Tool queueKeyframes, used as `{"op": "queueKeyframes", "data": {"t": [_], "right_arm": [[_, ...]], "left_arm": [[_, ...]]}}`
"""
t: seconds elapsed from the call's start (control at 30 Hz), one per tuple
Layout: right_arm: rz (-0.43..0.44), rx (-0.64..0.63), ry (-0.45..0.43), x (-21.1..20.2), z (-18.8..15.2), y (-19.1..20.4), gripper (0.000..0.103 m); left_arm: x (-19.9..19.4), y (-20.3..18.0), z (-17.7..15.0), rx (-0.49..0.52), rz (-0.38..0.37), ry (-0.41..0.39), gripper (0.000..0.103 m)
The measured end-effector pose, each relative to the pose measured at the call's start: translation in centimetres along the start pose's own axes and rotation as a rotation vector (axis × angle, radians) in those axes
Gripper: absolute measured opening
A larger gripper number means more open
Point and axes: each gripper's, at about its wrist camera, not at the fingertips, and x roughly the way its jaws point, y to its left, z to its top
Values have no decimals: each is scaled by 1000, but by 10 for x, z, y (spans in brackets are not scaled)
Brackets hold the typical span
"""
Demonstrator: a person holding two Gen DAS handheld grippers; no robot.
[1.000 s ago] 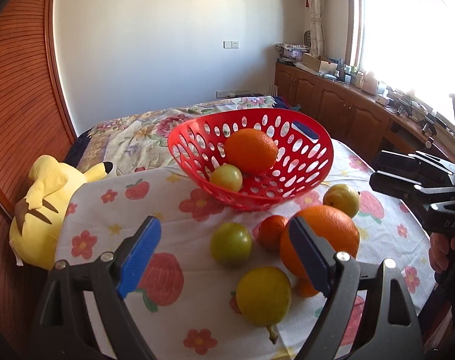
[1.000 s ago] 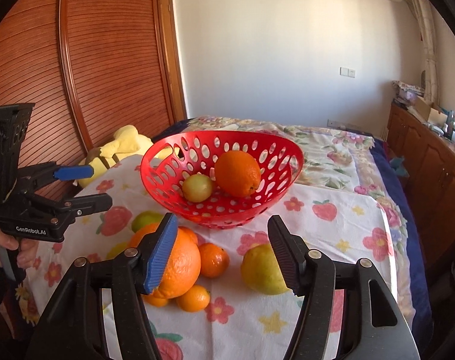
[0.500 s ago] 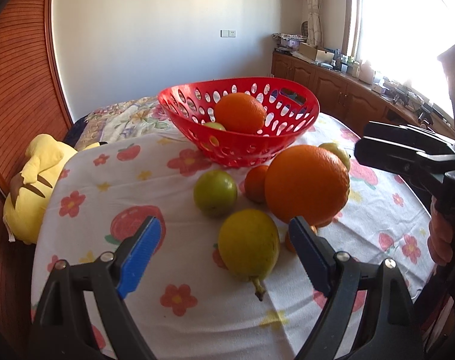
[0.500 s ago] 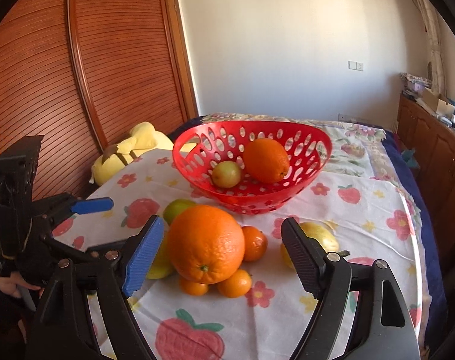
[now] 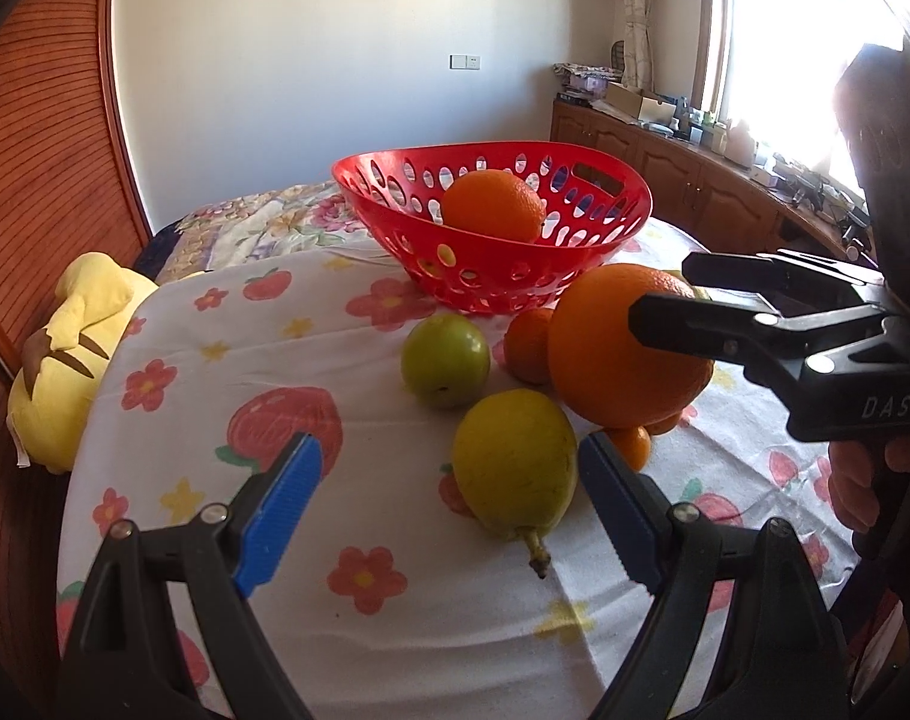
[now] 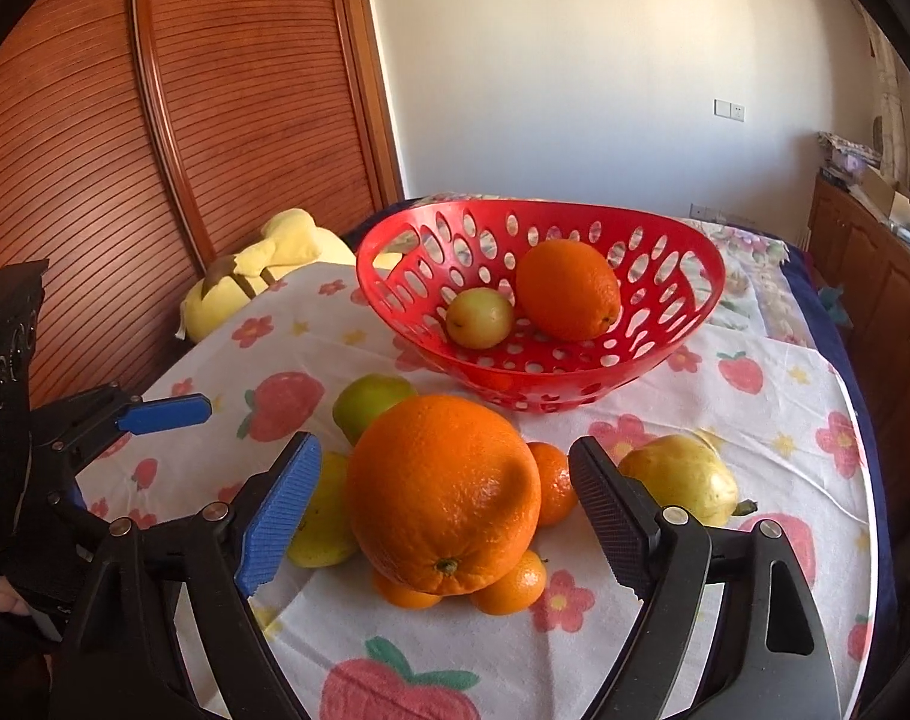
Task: Organize fruits
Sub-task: 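Grasp another large orange with the right tool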
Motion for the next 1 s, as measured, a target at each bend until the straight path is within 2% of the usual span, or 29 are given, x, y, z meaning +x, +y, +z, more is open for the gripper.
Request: {"op": "queueKeyframes", "data": {"t": [0.47, 0.8, 0.9, 1.0], "right_arm": [[-34, -21, 71, 25, -4, 6, 88], [-13, -4, 127, 47, -7, 1, 89], [-16, -19, 130, 48, -8, 3, 83], [-7, -26, 131, 46, -8, 3, 83]], "left_arm": [[-3, 2, -1, -13, -1, -10, 88], [8, 1, -1, -12, -1, 17, 88], [10, 0, -2, -6, -1, 22, 88], [12, 1, -2, -5, 0, 26, 88]]}}
